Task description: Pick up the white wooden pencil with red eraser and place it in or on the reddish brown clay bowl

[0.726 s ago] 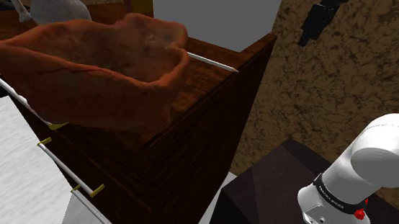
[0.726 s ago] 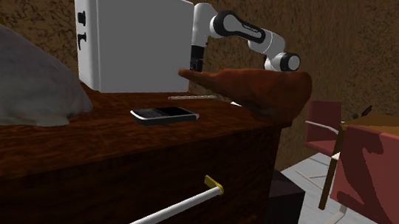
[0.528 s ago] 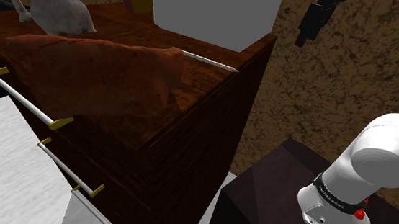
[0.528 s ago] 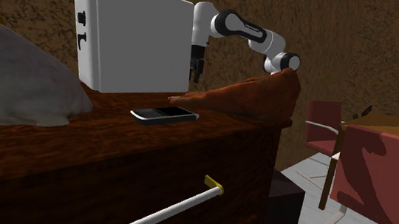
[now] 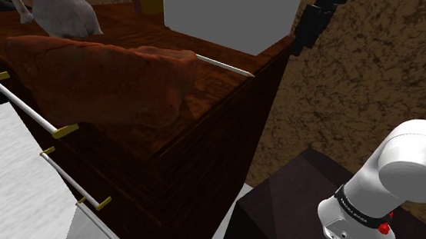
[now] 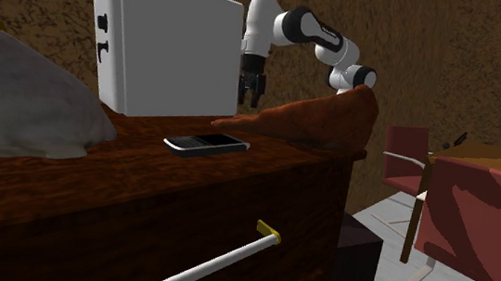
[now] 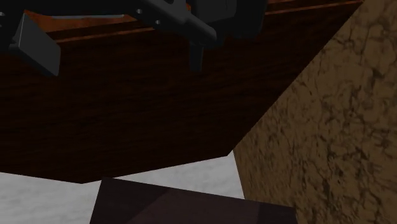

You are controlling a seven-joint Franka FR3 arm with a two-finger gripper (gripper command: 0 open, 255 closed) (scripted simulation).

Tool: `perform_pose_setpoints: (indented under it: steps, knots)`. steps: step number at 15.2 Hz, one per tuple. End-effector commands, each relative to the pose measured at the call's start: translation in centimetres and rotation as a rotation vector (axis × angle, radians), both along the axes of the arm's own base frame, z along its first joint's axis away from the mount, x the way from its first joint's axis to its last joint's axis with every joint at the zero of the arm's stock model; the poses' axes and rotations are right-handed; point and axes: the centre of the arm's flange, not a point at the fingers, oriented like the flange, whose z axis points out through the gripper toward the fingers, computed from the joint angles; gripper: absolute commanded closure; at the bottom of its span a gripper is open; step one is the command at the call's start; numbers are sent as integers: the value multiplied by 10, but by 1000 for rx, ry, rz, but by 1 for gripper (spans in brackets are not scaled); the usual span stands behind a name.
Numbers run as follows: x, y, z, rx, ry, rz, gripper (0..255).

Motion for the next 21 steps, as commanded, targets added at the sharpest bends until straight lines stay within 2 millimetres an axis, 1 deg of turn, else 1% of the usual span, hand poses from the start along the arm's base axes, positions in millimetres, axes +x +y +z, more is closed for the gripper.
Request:
perform_pose_setpoints:
  steps: [1, 7, 13, 14, 21]
  knots:
    - [-1, 22, 1, 11, -2, 20, 0]
    - [-4, 96, 3, 38, -8, 79, 0]
    - [-12, 170, 6, 66, -15, 138, 0]
    - [-13, 176, 7, 69, -15, 143, 0]
    - [-9, 179, -30, 69, -15, 143, 0]
